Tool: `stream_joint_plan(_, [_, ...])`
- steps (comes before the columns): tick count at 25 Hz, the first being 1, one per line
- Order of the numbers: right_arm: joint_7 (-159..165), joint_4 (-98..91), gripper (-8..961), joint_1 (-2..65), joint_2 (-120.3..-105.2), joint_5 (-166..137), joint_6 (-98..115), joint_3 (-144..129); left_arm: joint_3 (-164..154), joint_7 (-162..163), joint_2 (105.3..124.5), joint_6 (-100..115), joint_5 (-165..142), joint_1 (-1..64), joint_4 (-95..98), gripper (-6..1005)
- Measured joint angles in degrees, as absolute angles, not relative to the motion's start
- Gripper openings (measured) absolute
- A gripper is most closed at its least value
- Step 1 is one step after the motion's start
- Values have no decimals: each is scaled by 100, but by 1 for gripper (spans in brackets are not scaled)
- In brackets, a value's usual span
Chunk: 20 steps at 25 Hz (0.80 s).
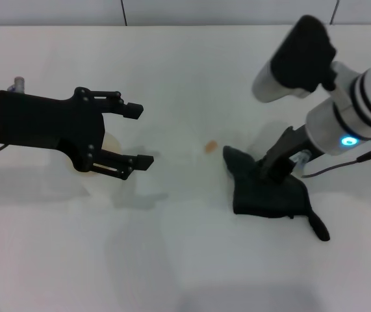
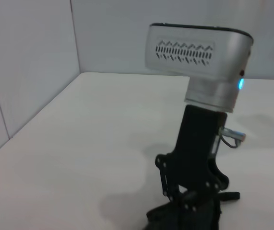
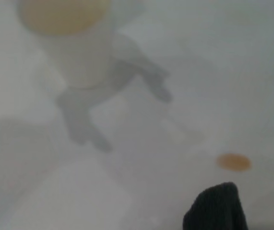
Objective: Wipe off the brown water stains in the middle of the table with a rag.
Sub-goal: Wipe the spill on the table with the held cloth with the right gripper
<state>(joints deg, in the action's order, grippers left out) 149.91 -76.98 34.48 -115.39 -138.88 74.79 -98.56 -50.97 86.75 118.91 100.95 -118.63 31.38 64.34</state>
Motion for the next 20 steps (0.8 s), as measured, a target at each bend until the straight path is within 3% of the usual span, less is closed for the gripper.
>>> stream_joint_plan(20, [14275,-7841,81,2662,-11506,-13851,8074,-8421,-5062,8707,11892,10119,-11855,3085,6460,887])
